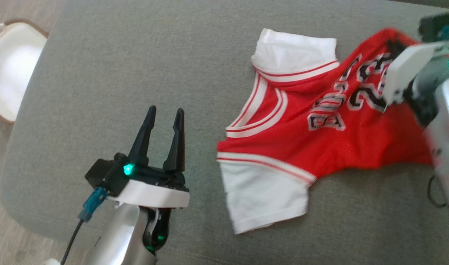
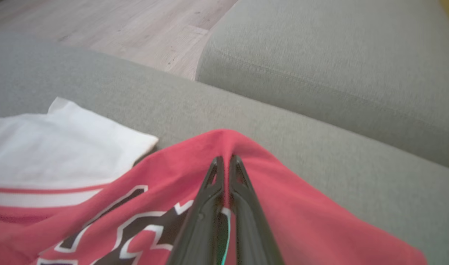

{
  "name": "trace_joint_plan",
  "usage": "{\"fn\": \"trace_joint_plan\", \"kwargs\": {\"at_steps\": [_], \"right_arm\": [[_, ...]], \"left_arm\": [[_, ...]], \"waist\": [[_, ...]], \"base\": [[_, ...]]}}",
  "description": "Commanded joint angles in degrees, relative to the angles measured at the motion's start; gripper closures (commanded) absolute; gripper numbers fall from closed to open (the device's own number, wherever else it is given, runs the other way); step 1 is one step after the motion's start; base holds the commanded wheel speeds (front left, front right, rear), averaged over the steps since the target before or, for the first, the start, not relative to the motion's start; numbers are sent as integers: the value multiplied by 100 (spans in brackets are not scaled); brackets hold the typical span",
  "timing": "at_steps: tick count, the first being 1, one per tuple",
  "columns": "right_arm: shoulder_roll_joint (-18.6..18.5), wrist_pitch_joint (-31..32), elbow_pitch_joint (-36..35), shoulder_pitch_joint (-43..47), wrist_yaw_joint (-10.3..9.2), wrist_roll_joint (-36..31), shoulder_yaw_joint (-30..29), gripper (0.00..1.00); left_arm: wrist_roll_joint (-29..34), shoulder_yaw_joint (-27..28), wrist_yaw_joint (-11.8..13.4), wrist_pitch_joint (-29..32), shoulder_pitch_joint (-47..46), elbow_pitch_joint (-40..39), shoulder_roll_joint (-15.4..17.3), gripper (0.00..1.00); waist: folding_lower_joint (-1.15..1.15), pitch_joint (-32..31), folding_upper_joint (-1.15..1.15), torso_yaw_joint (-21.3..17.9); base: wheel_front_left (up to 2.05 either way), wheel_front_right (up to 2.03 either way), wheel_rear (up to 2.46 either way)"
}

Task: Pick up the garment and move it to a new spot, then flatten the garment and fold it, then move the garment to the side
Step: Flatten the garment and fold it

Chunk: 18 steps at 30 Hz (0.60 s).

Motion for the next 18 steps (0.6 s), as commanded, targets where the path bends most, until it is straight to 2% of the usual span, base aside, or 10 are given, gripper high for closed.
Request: {"fn": "trace_joint_plan", "kwargs": {"at_steps": [1, 12, 13, 14, 18], "right_arm": [[-56, -91, -86, -289, -4, -75, 55, 100], [-404, -734, 930, -1462, -4, -940, -214, 100], [-422, -801, 1019, -1512, -4, -1036, -196, 81], [-431, -889, 1102, -1556, -4, -1112, -210, 1], [-382, -1236, 1419, -1627, -4, -1327, -352, 0]], "left_arm": [[-67, 122, 25, -29, -193, -215, 32, 0], [-220, -209, 124, -29, -295, -355, 32, 0], [-228, -227, 138, -29, -293, -363, 32, 0], [-234, -238, 150, -29, -290, -368, 32, 0], [-228, -227, 187, -29, -271, -377, 32, 0]], "waist": [[-1, 61, 0, 85], [-1, 332, 0, 654], [-1, 345, 0, 686], [-1, 352, 0, 708], [-1, 334, 0, 694]], "base": [[0, 0, 0], [0, 0, 0], [0, 0, 0], [0, 0, 0], [0, 0, 0]]}}
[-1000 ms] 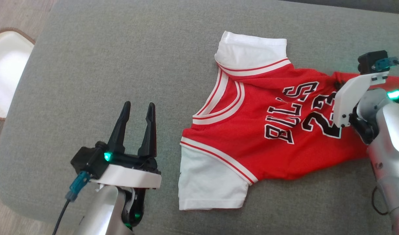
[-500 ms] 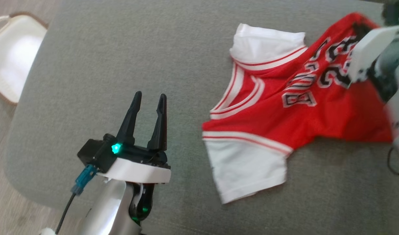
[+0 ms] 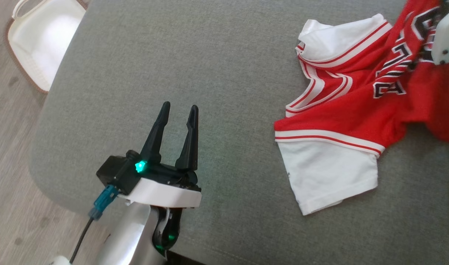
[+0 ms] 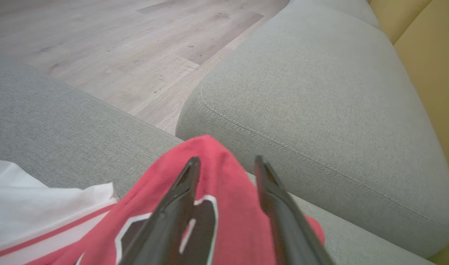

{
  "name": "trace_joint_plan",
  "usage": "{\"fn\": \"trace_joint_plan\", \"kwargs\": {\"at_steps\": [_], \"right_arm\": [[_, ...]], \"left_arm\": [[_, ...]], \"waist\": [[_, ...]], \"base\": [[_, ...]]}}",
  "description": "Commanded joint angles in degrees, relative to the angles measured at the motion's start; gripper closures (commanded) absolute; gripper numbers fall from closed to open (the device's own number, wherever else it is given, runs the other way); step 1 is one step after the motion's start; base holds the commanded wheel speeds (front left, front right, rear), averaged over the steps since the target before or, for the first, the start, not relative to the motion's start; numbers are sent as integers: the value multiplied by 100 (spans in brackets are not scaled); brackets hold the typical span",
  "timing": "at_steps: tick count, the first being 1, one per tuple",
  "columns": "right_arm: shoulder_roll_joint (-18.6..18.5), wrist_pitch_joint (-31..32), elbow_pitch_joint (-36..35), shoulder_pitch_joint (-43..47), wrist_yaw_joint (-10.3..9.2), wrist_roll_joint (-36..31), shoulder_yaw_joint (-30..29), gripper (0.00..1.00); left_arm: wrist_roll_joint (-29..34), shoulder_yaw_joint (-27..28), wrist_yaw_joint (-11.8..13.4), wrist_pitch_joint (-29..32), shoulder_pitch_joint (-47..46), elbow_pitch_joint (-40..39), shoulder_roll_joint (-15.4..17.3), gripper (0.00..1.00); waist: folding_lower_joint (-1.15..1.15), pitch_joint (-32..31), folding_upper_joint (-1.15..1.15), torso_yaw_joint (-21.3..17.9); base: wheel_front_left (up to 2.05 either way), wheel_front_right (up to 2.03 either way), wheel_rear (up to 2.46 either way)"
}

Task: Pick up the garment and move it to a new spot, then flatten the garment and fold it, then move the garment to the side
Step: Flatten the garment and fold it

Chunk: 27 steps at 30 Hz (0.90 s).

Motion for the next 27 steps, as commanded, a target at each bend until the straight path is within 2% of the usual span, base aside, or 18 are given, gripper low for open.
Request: {"fn": "trace_joint_plan", "kwargs": {"at_steps": [1, 8, 11, 12, 16, 22, 27], "right_arm": [[84, -125, -62, -161, -4, -53, 9, 0], [364, -868, 233, 168, -4, 100, -62, 0], [582, -1336, 202, 456, -4, 324, -97, 0], [582, -1336, 202, 456, -4, 324, -97, 0], [768, -1708, 0, 899, -4, 545, -9, 0], [923, -1877, -807, 1707, -4, 886, 54, 0], [1018, -1895, -2008, 2728, -4, 1062, -164, 0]], "left_arm": [[-23, 200, 53, -29, -161, -205, 47, 0], [140, 389, 53, -29, -142, -215, 47, 0], [181, 487, 65, -29, -75, -191, 47, 0], [181, 487, 65, -29, -75, -191, 47, 0], [275, 633, 58, -29, 48, -163, 47, 0], [437, 835, 57, -29, 214, -83, 47, 0], [471, 881, 84, -29, 343, 25, 47, 0]], "waist": [[-1, -42, 0, -61], [-1, -411, 0, -515], [-1, -639, 0, -795], [-1, -639, 0, -795], [-1, -927, 0, -1224], [-1, -1222, 0, -1798], [-1, -1373, 0, -2151]], "base": [[0, 0, 0], [0, 0, 0], [0, 0, 0], [0, 0, 0], [0, 0, 0], [0, 0, 0], [0, 0, 0]]}}
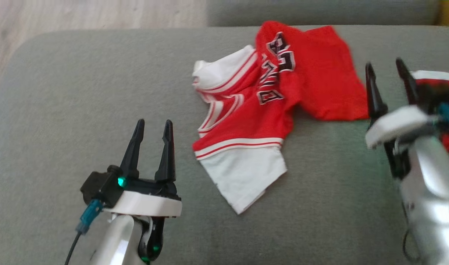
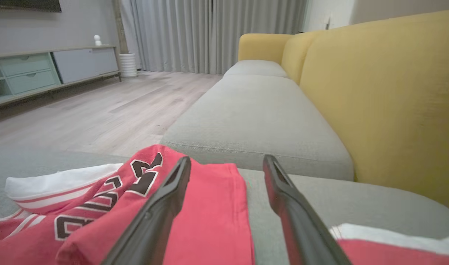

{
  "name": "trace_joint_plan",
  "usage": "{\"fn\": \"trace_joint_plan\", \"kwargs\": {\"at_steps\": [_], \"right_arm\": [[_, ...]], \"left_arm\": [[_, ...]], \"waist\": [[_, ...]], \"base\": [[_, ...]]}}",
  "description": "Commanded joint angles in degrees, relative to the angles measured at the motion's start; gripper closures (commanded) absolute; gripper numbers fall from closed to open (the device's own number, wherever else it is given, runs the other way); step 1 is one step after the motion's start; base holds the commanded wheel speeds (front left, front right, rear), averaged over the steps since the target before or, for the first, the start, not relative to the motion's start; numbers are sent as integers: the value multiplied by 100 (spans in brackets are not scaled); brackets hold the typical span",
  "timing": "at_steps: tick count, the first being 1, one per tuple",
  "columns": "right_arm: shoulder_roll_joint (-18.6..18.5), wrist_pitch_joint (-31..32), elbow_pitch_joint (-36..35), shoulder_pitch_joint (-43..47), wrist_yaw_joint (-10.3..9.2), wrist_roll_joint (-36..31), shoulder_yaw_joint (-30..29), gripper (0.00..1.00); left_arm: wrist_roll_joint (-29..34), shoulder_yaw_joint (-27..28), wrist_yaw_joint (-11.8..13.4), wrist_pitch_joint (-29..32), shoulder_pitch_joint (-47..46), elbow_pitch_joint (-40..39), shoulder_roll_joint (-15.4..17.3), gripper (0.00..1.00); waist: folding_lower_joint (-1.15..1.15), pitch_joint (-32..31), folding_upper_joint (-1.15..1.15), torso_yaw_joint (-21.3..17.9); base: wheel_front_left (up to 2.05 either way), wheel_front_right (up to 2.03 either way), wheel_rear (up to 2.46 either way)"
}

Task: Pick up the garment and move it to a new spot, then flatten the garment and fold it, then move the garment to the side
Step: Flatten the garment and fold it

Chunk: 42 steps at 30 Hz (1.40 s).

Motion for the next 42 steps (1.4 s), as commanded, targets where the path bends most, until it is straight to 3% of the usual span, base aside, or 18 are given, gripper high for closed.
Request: {"fn": "trace_joint_plan", "kwargs": {"at_steps": [1, 9, 18, 23, 29, 36, 42], "right_arm": [[103, -76, -479, 334, -4, 39, -2, 0], [606, -76, -1935, 2072, -4, 70, -611, 0], [787, 270, -2815, 2455, -4, -46, -808, 0], [831, 355, -3003, 2547, -4, -59, -805, 0], [867, 357, -3043, 2568, -4, -17, -738, 0], [887, 287, -2944, 2518, -4, 41, -689, 0], [893, 242, -2880, 2449, -4, 68, -651, 0]], "left_arm": [[49, 212, 46, -29, -39, -135, 46, 0], [20, 215, 77, -29, 169, 52, 46, 0], [-24, -75, 127, -18, 208, 375, 46, 0], [-215, -466, 230, 453, 136, 861, 46, 0], [-342, -713, 564, 1327, 116, 1220, 46, 0], [-418, -914, 662, 2141, 160, 1284, 82, 0], [-483, -1122, 507, 2528, 139, 1141, 97, 0]], "waist": [[1, -198, 0, -284], [1, -385, 0, -619], [1, -353, 0, -739], [1, -296, 0, -791], [1, -189, 0, -895], [1, -122, 0, -1024], [1, -47, 0, -1112]], "base": [[0, 0, 0], [0, 0, 0], [0, 0, 0], [0, 0, 0], [0, 0, 0], [0, 0, 0], [0, 0, 0]]}}
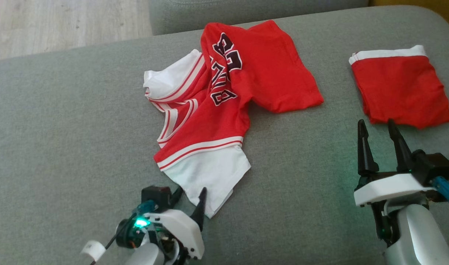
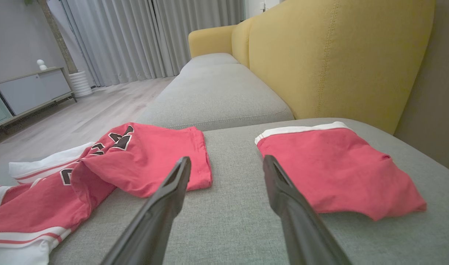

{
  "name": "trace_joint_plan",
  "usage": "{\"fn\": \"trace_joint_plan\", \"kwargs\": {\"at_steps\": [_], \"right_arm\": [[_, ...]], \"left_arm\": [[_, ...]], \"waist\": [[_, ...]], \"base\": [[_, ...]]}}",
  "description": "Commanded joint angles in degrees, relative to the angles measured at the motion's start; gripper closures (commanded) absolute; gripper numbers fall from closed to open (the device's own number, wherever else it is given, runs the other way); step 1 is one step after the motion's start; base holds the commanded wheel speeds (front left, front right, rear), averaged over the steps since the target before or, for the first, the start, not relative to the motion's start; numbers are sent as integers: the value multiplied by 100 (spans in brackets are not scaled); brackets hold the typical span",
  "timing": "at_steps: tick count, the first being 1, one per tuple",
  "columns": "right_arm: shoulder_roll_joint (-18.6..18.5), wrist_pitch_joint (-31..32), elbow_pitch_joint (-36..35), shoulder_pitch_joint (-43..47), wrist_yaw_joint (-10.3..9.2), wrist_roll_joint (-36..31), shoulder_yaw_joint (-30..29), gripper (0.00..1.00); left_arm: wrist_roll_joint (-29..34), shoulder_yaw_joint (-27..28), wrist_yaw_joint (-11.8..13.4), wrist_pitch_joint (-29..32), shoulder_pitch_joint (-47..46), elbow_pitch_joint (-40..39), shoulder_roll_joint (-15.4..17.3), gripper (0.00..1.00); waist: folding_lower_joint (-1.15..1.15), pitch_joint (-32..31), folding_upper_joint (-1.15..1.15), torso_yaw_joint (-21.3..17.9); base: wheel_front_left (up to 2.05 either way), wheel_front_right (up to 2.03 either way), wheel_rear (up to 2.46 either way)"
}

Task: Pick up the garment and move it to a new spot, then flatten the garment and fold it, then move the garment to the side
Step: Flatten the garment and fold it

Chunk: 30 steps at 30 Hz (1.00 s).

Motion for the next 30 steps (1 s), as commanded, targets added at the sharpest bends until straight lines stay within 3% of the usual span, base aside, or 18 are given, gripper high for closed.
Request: {"fn": "trace_joint_plan", "kwargs": {"at_steps": [1, 2, 3, 6, 12, 19, 30], "right_arm": [[23, -68, -138, -206, -4, 32, 132, 0], [23, -75, -123, -216, -4, 31, 128, 0], [24, -82, -108, -227, -4, 32, 123, 0], [24, -97, -65, -253, -4, 38, 111, 0], [25, -43, 24, -312, -4, -14, 164, 0], [25, 393, 408, -588, -4, 27, 206, 0], [26, 1078, 1976, -1663, -4, 256, -460, 0]], "left_arm": [[-80, 1, -85, 116, -60, -90, 6, 0], [-103, -33, -123, 131, -61, -125, 4, 6], [-120, -62, -149, 136, -63, -158, 1, 24], [-142, -111, -161, 114, -75, -217, -5, 100], [-113, 46, -22, -278, -154, -313, 39, 100], [-53, 521, 245, -1238, -335, -562, 152, 100], [36, 737, 282, -2082, -508, -825, 232, 100]], "waist": [[0, 22, 0, -22], [0, 29, 0, -30], [0, 36, 0, -35], [0, 42, 0, -35], [0, -9, 0, 53], [0, -52, 0, 291], [0, 121, 0, 814]], "base": [[0, 0, 0], [0, 0, 0], [0, 0, 0], [0, 0, 0], [0, 0, 0], [0, 0, 0], [0, 0, 0]]}}
